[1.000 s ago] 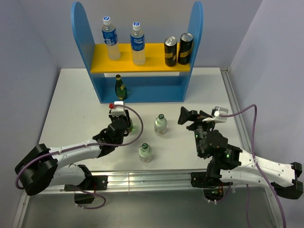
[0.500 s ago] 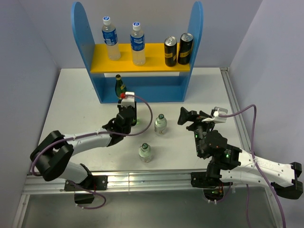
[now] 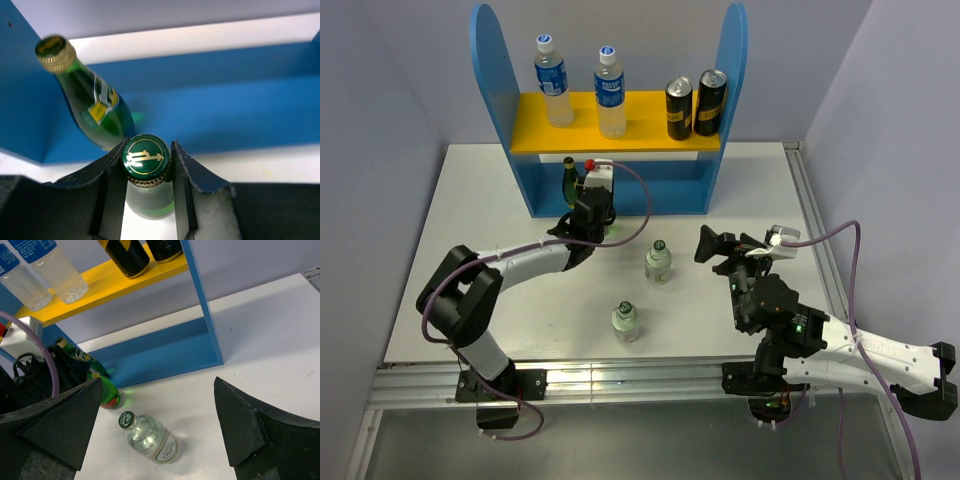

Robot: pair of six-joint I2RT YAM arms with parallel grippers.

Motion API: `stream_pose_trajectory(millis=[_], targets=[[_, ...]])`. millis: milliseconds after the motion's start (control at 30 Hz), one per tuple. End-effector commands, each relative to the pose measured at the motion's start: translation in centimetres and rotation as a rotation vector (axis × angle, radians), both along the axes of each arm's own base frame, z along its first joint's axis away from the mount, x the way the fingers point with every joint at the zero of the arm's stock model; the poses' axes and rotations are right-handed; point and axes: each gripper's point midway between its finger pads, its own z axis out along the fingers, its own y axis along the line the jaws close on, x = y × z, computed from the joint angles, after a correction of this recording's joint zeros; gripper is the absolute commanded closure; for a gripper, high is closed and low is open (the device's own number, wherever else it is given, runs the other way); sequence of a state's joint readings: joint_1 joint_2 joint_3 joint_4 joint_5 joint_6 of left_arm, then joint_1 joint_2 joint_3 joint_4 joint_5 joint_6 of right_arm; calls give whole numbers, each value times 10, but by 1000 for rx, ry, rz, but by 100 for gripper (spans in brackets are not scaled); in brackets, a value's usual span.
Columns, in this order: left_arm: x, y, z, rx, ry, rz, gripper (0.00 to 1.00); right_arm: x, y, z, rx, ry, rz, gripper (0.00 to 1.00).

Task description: Place and organize the beverage onto the shelf

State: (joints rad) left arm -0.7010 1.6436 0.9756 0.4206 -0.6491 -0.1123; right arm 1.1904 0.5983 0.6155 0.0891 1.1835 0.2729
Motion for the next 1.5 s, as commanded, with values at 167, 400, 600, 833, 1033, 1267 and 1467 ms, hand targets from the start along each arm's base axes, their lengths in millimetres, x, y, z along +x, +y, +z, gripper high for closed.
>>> stream_pose_trajectory(millis=[167,400,600,833,1033,1267,1467], targets=[[46,-7,81,-150,-215,19,100,2,3,2,45,-6,0,2],[64,10,68,-241,-272,107,100,4,10,-1,35,4,19,2],[70,22,67,-258,-347,160,100,6,16,-4,27,8,30,2],[76,31,73,-248,-403,192,100,8,20,-3,25,9,34,2],[86,42,70,-206,-414,224,100,9,24,-3,22,11,44,2],[101,64,58,-187,-409,269,100,10,25,-3,22,11,47,2],[110,76,48,-173,-402,285,100,11,27,-4,27,10,51,2]])
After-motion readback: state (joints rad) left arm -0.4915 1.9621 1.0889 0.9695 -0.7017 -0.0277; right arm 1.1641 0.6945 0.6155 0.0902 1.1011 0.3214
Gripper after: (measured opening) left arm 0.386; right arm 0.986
